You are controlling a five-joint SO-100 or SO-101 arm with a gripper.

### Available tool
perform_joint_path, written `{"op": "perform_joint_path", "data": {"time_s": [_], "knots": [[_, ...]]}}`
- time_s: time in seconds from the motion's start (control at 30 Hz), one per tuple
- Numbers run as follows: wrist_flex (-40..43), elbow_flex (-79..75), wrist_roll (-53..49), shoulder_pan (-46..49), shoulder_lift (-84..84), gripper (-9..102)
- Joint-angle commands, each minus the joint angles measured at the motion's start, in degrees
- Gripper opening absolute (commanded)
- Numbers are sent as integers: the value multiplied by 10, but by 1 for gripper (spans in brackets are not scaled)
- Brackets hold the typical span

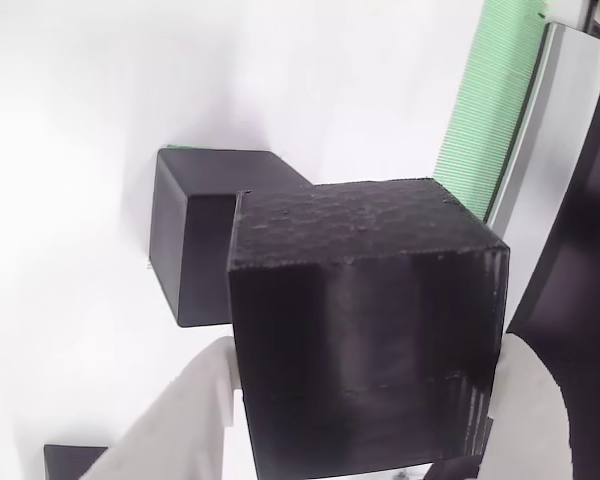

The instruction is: Stack 3 Blocks on the chosen place.

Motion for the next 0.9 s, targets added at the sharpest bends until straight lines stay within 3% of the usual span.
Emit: {"op": "perform_joint_path", "data": {"time_s": [0.0, 0.23, 0.87], "knots": [[20, -50, -13, 12, -24, 16], [57, -111, -36, 39, -95, 16], [58, -130, -35, 53, -156, 16]]}}
